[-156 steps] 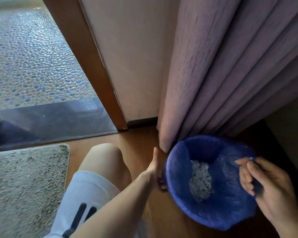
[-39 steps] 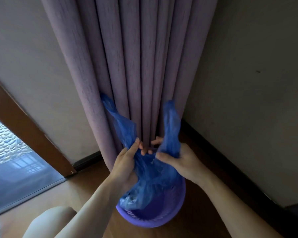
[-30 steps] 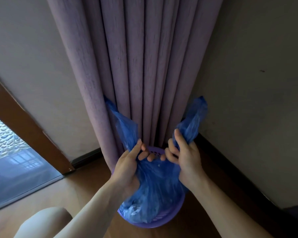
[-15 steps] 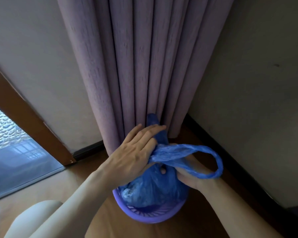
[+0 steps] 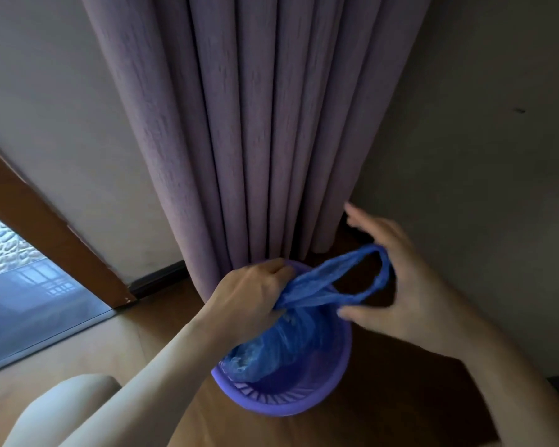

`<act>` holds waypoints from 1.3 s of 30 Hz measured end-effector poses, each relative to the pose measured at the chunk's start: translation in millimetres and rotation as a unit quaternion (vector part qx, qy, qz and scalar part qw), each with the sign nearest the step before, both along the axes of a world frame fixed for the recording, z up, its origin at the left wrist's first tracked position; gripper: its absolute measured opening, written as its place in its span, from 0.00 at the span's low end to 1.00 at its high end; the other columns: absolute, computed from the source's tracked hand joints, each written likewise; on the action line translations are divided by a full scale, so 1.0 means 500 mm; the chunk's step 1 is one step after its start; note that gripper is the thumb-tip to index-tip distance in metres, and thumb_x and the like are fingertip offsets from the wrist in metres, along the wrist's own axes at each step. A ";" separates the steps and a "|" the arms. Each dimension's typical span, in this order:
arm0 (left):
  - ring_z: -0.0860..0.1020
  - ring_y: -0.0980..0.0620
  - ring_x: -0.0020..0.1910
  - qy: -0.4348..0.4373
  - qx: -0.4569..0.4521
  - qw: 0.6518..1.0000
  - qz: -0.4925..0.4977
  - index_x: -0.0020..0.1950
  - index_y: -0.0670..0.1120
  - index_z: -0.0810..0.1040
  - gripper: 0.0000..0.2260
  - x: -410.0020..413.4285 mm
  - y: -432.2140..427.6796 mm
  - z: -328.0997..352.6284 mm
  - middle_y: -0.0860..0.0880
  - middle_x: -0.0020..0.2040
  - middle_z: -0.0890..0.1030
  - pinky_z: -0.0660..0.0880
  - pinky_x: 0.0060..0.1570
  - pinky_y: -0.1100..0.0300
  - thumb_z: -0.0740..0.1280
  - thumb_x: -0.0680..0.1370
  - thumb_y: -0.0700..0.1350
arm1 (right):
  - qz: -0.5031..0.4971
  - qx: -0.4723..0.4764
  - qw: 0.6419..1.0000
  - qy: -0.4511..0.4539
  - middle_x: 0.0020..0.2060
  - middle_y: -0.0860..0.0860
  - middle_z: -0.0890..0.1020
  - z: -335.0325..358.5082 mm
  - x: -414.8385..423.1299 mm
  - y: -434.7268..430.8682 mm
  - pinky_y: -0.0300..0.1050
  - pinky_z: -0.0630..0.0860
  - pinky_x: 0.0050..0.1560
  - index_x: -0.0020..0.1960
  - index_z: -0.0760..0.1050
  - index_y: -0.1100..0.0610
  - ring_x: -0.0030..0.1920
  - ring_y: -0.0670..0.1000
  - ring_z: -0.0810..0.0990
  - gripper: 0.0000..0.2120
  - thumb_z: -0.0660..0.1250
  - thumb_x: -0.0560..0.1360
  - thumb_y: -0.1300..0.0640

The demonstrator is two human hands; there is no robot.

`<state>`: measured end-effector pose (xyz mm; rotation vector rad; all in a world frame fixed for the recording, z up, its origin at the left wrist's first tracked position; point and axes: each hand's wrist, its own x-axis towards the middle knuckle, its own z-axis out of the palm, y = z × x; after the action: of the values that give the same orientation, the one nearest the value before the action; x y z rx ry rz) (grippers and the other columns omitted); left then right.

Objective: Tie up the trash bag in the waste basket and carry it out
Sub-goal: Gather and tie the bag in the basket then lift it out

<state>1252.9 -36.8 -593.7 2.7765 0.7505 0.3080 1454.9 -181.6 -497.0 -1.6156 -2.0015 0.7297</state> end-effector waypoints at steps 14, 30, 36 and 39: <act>0.78 0.55 0.58 0.016 -0.219 0.976 0.003 0.67 0.51 0.75 0.21 0.008 0.011 -0.021 0.53 0.60 0.82 0.73 0.57 0.59 0.72 0.75 0.47 | -0.003 0.022 0.930 -0.366 0.66 0.52 0.77 -0.102 -0.097 0.095 0.54 0.77 0.59 0.80 0.55 0.53 0.59 0.56 0.81 0.26 0.55 0.83 0.58; 0.76 0.58 0.32 -0.145 -0.245 0.958 -0.021 0.44 0.56 0.74 0.11 0.015 -0.013 0.003 0.58 0.34 0.78 0.72 0.34 0.63 0.71 0.75 0.40 | -0.137 0.042 0.952 0.270 0.41 0.47 0.86 -0.166 -0.028 0.134 0.38 0.79 0.44 0.47 0.81 0.58 0.45 0.44 0.84 0.02 0.70 0.77 0.61; 0.81 0.56 0.40 -0.241 -0.195 0.950 0.029 0.53 0.48 0.74 0.13 -0.002 -0.019 0.013 0.55 0.43 0.81 0.76 0.39 0.64 0.75 0.73 0.45 | -0.205 -0.029 0.896 0.392 0.44 0.49 0.85 -0.179 -0.050 0.139 0.39 0.79 0.44 0.53 0.79 0.58 0.48 0.49 0.85 0.04 0.68 0.79 0.62; 0.81 0.59 0.46 -0.255 -0.187 0.948 -0.020 0.62 0.48 0.72 0.18 -0.008 -0.020 0.024 0.58 0.50 0.80 0.76 0.45 0.67 0.75 0.75 0.44 | -0.213 -0.064 0.896 0.384 0.43 0.50 0.85 -0.175 -0.057 0.139 0.38 0.79 0.43 0.51 0.79 0.56 0.47 0.49 0.85 0.04 0.70 0.77 0.61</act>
<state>1248.8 -47.0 -581.9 2.2084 0.5490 0.7520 1426.5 -112.1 -584.5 -1.4331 -1.0163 1.1122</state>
